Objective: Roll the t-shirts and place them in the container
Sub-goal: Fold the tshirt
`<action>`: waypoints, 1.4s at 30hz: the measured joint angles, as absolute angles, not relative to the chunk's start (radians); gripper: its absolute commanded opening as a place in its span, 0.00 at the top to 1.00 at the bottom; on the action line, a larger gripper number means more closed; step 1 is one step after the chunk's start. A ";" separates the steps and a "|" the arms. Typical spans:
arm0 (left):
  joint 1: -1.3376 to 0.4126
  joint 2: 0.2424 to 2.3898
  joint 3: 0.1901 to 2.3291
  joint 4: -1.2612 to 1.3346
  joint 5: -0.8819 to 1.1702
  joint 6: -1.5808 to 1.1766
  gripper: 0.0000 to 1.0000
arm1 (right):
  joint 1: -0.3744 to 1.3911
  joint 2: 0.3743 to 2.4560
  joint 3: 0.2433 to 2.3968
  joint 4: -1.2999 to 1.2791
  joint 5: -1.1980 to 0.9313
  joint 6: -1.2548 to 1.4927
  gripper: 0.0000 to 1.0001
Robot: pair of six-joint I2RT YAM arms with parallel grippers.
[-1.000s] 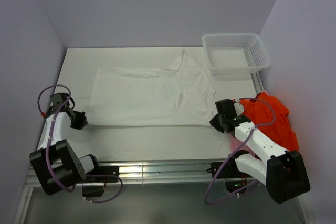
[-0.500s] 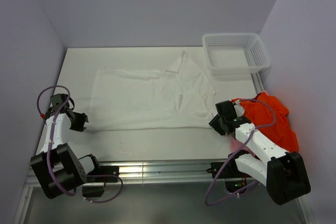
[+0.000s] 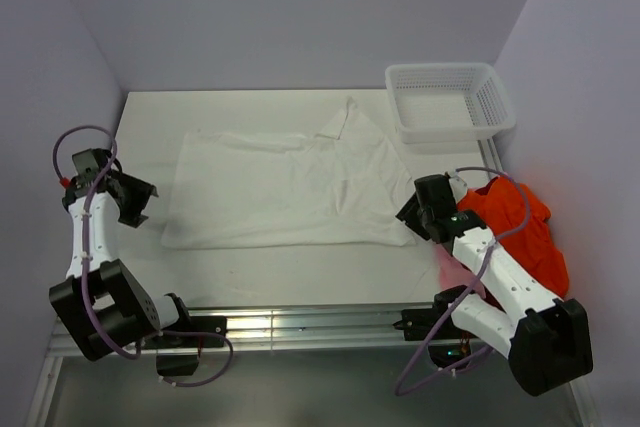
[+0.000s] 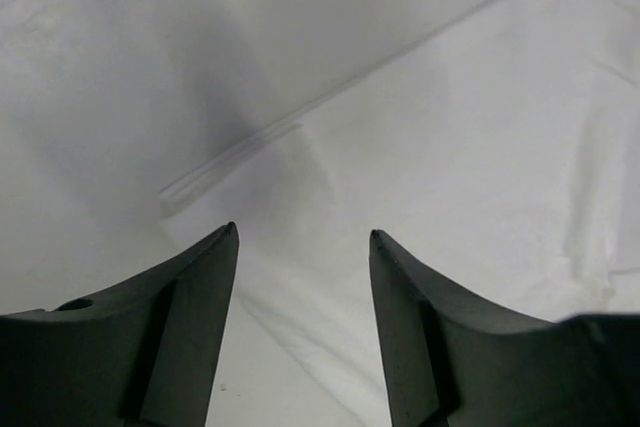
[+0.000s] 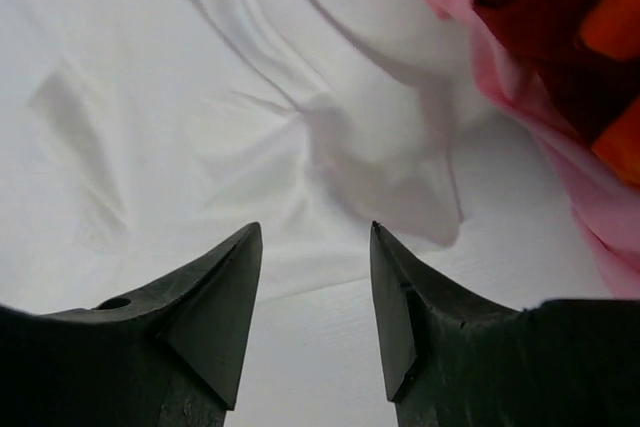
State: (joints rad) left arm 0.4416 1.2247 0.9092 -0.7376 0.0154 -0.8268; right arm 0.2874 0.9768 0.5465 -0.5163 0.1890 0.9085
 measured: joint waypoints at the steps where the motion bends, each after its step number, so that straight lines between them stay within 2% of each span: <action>1: 0.441 1.238 0.931 -0.729 0.043 -0.810 0.38 | 0.287 0.970 0.564 -0.510 0.188 0.889 0.44; 2: 0.441 1.250 0.950 -0.715 0.069 -0.795 0.34 | 0.287 0.963 0.579 -0.501 0.183 0.869 0.41; 3: 0.441 1.259 0.969 -0.702 0.096 -0.778 0.18 | 0.287 0.956 0.596 -0.493 0.176 0.851 0.36; 4: 0.441 1.267 0.990 -0.689 0.126 -0.761 0.01 | 0.287 0.952 0.609 -0.484 0.171 0.839 0.34; 5: 0.441 1.273 1.007 -0.677 0.150 -0.749 0.00 | 0.287 0.949 0.624 -0.472 0.164 0.820 0.33; 7: 0.440 1.288 1.053 -0.647 0.202 -0.739 0.00 | 0.287 0.949 0.652 -0.441 0.150 0.793 0.22; 8: 0.437 1.302 1.085 -0.634 0.219 -0.736 0.00 | 0.287 0.949 0.664 -0.423 0.143 0.778 0.21; 9: 0.433 1.323 1.122 -0.633 0.229 -0.733 0.00 | 0.287 0.952 0.677 -0.405 0.136 0.765 0.09; 12: 0.418 1.411 1.248 -0.604 0.250 -0.725 0.01 | 0.287 0.990 0.731 -0.368 0.118 0.735 0.09; 13: 0.413 1.436 1.277 -0.593 0.255 -0.723 0.00 | 0.287 1.018 0.763 -0.357 0.113 0.727 0.09; 16: 0.398 1.527 1.353 -0.561 0.265 -0.726 0.03 | 0.287 1.106 0.858 -0.332 0.106 0.704 0.21; 20: 0.377 1.705 1.462 -0.532 0.273 -0.748 0.08 | 0.287 1.246 1.000 -0.315 0.104 0.672 0.28; 24: 0.360 1.915 1.602 -0.530 0.290 -0.790 0.14 | 0.287 1.396 1.148 -0.307 0.104 0.652 0.31; 31: 0.339 2.212 1.850 -0.537 0.324 -0.841 0.18 | 0.287 1.688 1.393 -0.284 0.091 0.646 0.36; 36: 0.323 2.320 1.973 -0.530 0.336 -0.854 0.22 | 0.287 1.906 1.567 -0.276 0.078 0.641 0.37; 42: 0.296 2.362 2.009 -0.520 0.342 -0.851 0.28 | 0.287 2.101 1.758 -0.279 0.058 0.630 0.38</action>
